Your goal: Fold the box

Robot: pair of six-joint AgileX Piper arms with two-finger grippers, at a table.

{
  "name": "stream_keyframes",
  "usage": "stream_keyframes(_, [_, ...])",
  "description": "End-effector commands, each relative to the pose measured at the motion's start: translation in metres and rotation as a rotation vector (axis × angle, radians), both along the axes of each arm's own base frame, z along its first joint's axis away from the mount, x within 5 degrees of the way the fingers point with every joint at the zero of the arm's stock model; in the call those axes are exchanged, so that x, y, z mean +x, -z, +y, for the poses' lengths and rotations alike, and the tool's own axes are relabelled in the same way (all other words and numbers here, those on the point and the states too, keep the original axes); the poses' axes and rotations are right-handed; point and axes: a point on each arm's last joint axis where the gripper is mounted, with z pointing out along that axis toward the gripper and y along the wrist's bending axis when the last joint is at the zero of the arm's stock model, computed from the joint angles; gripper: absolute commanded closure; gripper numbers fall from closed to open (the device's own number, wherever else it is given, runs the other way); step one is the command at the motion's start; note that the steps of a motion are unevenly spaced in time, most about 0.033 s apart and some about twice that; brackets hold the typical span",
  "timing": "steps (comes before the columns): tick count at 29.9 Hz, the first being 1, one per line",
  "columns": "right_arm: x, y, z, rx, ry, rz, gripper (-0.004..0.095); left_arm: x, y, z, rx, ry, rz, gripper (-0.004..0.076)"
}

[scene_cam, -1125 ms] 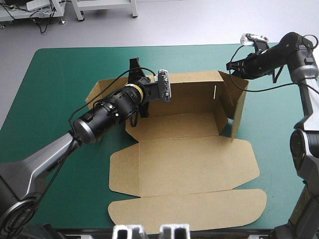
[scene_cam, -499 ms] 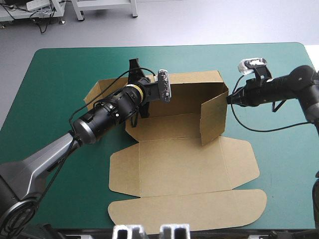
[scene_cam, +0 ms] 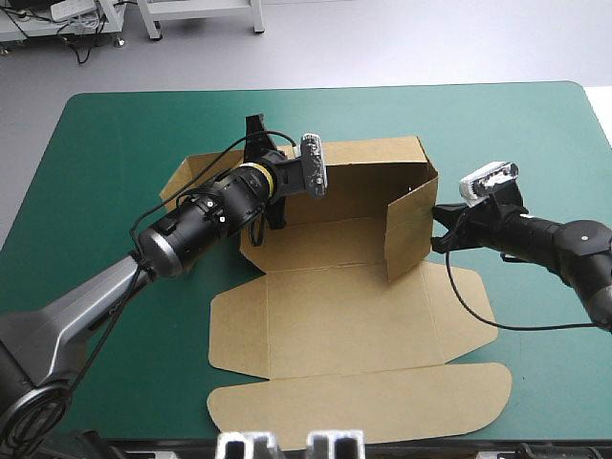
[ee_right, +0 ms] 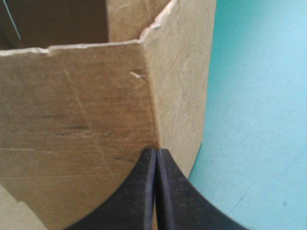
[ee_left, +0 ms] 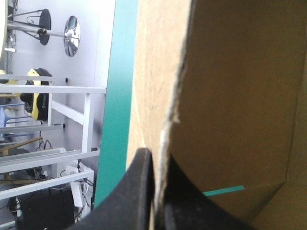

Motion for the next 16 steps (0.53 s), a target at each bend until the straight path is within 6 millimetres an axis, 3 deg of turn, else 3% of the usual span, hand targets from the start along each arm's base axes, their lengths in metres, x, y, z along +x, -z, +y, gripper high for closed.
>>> stream_keyframes(1, [-0.003,-0.012,0.0,0.019,0.007,-0.077,0.0923,-0.01,-0.013,0.004,-0.056,-0.023,0.036,0.0734])
stream_keyframes(4, [-0.003,-0.013,0.001,-0.003,-0.024,-0.095,0.0834,-0.01,-0.013,0.004,-0.056,-0.023,0.036,0.0734])
stream_keyframes(6, [-0.004,-0.015,0.003,-0.011,-0.059,-0.108,0.0689,-0.01,-0.013,0.004,-0.054,-0.025,0.038,0.0734])
stream_keyframes(10, [-0.007,-0.015,0.007,0.011,-0.108,-0.091,0.0287,-0.01,-0.012,0.005,-0.047,-0.031,0.046,0.0734])
stream_keyframes(11, [-0.009,-0.015,0.008,0.016,-0.129,-0.085,0.0238,-0.01,-0.012,0.005,-0.046,-0.032,0.047,0.0734])
stream_keyframes(12, [-0.01,-0.015,0.01,0.025,-0.153,-0.079,0.0197,-0.01,-0.012,0.005,-0.047,-0.032,0.048,0.0734])
stream_keyframes(16, [-0.008,-0.016,0.015,0.041,-0.181,-0.123,0.019,-0.012,-0.013,0.002,-0.059,-0.015,0.04,0.0734])
